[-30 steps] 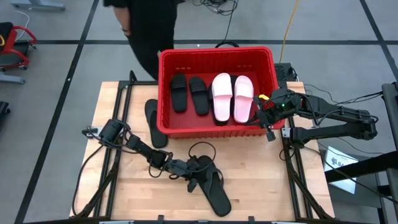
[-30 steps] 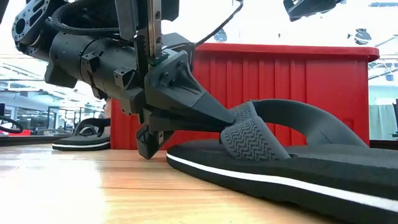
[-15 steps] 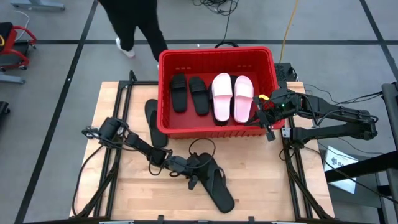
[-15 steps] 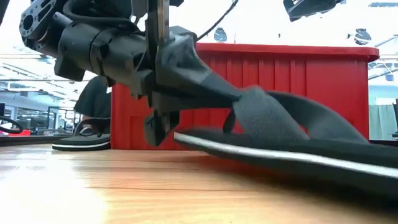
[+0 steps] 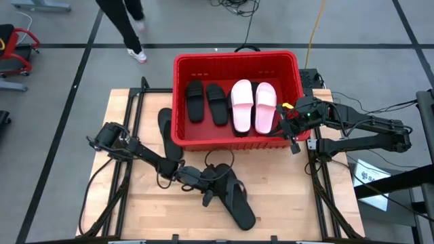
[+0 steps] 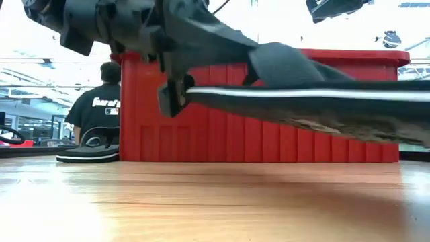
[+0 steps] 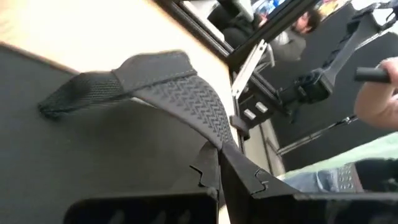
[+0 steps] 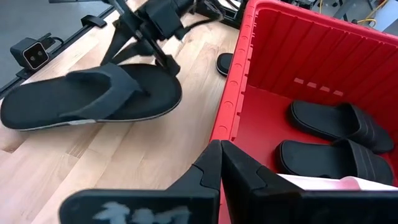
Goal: Pick and place slides into bin
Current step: Stack the bottom black flip flop on top of the black slide in the red bin
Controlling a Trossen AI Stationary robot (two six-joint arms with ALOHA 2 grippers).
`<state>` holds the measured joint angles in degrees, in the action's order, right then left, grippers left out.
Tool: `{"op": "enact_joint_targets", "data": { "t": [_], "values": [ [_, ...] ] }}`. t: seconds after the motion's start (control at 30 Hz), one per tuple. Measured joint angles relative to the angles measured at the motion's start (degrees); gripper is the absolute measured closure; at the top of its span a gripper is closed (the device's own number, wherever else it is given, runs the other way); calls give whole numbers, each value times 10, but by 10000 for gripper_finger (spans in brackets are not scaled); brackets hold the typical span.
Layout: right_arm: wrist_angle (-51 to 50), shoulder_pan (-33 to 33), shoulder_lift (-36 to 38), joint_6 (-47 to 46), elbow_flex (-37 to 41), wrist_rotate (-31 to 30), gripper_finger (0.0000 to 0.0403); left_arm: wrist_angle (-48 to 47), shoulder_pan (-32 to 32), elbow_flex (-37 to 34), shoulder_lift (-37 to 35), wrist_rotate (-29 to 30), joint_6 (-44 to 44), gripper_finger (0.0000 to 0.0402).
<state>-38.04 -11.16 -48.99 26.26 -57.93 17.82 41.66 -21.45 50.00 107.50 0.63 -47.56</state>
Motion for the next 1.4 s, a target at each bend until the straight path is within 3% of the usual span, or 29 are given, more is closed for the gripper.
{"op": "enact_joint_targets", "data": {
  "t": [0.23, 0.57, 1.0, 1.13, 1.4],
  "values": [
    [1, 0, 0, 4, 4, 0, 403, -60, -1, 2, -58, -2, 5, 402],
    [36, 0, 0, 5, 41, 0, 403, -201, -1, 1, -198, 0, 5, 401],
    [91, 0, 2, 9, 41, 1, 403, -244, 2, 17, -332, -2, 3, 401],
    [104, 0, 2, 14, 41, 1, 403, -328, 12, 71, -356, -2, 42, 401],
    [127, 0, 2, 15, 41, 1, 403, -644, 66, 245, -365, -6, 146, 401]
  ]
}}
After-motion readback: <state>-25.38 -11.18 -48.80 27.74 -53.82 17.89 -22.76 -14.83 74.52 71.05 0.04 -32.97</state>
